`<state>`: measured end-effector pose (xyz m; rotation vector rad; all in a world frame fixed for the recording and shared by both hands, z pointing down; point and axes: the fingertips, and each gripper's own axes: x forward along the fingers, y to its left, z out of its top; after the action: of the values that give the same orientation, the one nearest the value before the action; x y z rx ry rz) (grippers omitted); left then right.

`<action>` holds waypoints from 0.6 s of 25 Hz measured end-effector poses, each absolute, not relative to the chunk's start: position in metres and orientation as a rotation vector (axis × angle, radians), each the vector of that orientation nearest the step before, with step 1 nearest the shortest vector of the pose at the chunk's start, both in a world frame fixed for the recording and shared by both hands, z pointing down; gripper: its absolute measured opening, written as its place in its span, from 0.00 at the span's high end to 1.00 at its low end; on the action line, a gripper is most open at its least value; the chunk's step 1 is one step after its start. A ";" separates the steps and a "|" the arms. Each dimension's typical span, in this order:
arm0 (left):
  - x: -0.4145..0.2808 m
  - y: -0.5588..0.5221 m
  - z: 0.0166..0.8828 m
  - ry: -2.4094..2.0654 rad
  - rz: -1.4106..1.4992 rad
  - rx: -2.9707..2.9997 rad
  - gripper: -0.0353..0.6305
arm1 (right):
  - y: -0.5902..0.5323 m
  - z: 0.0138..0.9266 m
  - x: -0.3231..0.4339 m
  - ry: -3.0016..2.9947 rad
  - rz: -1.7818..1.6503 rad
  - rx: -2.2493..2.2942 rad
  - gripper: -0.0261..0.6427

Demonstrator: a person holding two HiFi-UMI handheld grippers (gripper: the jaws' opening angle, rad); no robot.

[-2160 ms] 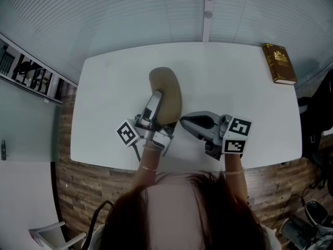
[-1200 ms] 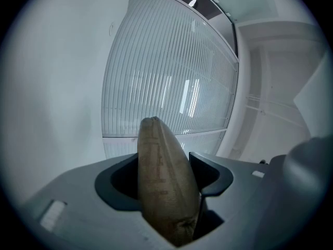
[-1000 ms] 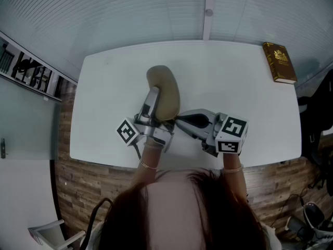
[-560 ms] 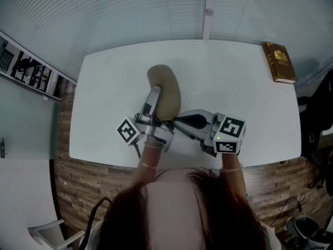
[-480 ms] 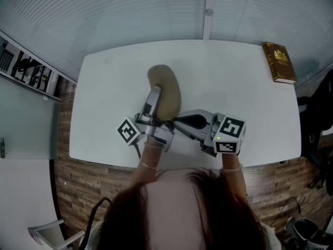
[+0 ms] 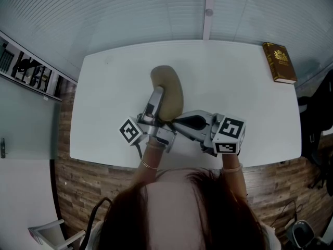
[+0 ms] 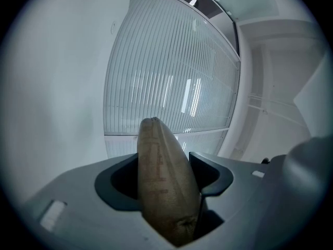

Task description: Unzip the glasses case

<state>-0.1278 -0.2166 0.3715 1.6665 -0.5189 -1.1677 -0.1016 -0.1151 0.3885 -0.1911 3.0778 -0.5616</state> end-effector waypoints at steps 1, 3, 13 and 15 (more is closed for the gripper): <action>-0.127 -0.217 0.372 -0.520 -1.166 1.665 0.51 | -0.115 0.389 -0.101 3.079 -0.562 -0.188 0.96; -0.126 -0.216 0.373 -0.520 -1.159 1.665 0.51 | -0.114 0.390 -0.101 3.082 -0.559 -0.181 0.96; -0.124 -0.214 0.370 -0.552 -1.120 1.750 0.51 | -0.114 0.392 -0.100 3.076 -0.561 -0.237 0.95; -0.125 -0.214 0.367 -0.580 -1.101 1.793 0.51 | -0.116 0.393 -0.100 3.060 -0.571 -0.250 0.94</action>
<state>-0.1245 -0.2140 0.3671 1.7933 -0.5804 -1.1008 -0.0999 -0.1160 0.3927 -0.2497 3.0601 -0.5710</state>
